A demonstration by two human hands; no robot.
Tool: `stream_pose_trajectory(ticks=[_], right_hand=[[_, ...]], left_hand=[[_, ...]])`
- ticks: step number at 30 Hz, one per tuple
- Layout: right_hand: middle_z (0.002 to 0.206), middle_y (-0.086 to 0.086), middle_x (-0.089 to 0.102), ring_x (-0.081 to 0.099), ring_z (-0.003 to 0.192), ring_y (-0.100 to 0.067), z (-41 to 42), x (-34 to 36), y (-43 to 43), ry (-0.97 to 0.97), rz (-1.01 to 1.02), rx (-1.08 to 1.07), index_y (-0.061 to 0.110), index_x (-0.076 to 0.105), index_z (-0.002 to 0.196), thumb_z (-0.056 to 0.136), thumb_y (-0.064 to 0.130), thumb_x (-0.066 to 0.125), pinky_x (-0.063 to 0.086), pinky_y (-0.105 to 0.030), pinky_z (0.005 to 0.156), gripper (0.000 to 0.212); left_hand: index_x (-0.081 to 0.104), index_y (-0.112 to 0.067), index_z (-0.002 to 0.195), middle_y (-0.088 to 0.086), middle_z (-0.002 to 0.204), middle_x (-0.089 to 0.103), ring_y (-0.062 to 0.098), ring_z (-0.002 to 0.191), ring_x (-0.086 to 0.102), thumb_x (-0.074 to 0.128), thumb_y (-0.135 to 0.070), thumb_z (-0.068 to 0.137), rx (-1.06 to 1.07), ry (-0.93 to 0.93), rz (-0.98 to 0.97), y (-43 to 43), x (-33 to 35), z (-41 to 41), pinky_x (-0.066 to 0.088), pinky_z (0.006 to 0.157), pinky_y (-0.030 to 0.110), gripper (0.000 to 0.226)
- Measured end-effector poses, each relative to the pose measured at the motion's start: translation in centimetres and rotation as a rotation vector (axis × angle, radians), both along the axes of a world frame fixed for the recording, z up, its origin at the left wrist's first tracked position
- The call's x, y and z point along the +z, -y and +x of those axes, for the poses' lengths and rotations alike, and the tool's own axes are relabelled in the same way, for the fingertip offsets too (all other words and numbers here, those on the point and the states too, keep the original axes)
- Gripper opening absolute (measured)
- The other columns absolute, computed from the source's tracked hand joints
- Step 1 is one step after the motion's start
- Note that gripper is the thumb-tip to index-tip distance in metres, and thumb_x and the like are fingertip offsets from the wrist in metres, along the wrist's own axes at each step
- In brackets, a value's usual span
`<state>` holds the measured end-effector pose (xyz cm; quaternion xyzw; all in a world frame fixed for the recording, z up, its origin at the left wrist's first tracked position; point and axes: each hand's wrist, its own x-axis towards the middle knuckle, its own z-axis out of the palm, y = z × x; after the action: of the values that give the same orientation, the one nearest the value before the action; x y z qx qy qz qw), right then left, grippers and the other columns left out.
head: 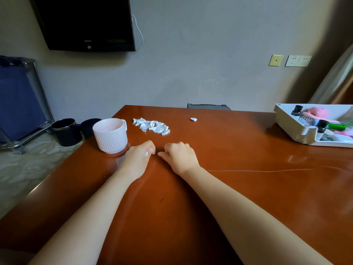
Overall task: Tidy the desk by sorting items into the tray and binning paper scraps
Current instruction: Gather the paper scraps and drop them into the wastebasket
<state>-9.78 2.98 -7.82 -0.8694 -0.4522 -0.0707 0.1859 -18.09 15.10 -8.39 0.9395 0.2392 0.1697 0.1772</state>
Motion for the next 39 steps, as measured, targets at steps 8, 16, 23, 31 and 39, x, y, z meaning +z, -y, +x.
stream_pose_trajectory(ticks=[8, 16, 23, 31, 39], right_hand=[[0.079, -0.006, 0.058, 0.059, 0.074, -0.024, -0.7, 0.2, 1.6, -0.127, 0.089, 0.009, 0.008, 0.059, 0.086, 0.095, 0.038, 0.048, 0.050, -0.033, 0.066, 0.033], [0.076, -0.005, 0.058, 0.058, 0.073, -0.024, 0.4, 3.0, 5.3, -0.158, 0.201, -0.073, 0.013, 0.054, 0.076, 0.092, 0.041, 0.053, 0.050, -0.034, 0.065, 0.033], [0.061, -0.001, 0.046, 0.049, 0.066, -0.029, 1.1, 5.7, 12.8, -0.106, 0.230, -0.136, 0.015, 0.041, 0.057, 0.090, 0.041, 0.056, 0.041, -0.033, 0.059, 0.044], [0.067, -0.007, 0.062, 0.058, 0.061, -0.019, -0.3, 7.3, 24.3, -0.040, 0.255, -0.230, 0.005, 0.062, 0.072, 0.090, 0.038, 0.055, 0.051, -0.033, 0.061, 0.038], [0.054, 0.007, 0.051, 0.056, 0.055, -0.014, -2.9, 5.6, 37.4, -0.091, 0.244, -0.446, 0.022, 0.039, 0.051, 0.089, 0.037, 0.056, 0.038, -0.020, 0.052, 0.044]], left_hand=[[0.049, -0.020, 0.083, 0.005, 0.080, 0.056, 0.020, 0.077, 0.058, 0.041, -0.010, 0.097, -0.017, 0.190, -0.009, 0.2, 0.1, -1.0, 0.045, 0.066, 0.025, 0.019], [0.051, -0.016, 0.072, -0.007, 0.063, 0.048, 0.011, 0.060, 0.050, 0.040, -0.019, 0.099, -0.094, 0.355, -0.134, 5.0, 2.2, -1.3, 0.034, 0.055, 0.011, 0.029], [0.050, -0.014, 0.067, -0.006, 0.049, 0.039, 0.009, 0.041, 0.038, 0.040, -0.023, 0.098, -0.300, 0.316, -0.459, 12.5, 4.4, -0.4, 0.027, 0.037, 0.009, 0.034], [0.050, -0.016, 0.064, -0.009, 0.044, 0.035, 0.007, 0.038, 0.030, 0.040, -0.024, 0.098, -0.624, 0.178, -0.680, 23.3, 5.6, 0.1, 0.025, 0.038, 0.018, 0.036], [0.051, -0.009, 0.069, -0.003, 0.047, 0.036, 0.010, 0.038, 0.028, 0.039, -0.022, 0.099, -0.817, 0.061, -0.888, 33.4, 4.4, 1.0, 0.022, 0.037, 0.015, 0.035]])
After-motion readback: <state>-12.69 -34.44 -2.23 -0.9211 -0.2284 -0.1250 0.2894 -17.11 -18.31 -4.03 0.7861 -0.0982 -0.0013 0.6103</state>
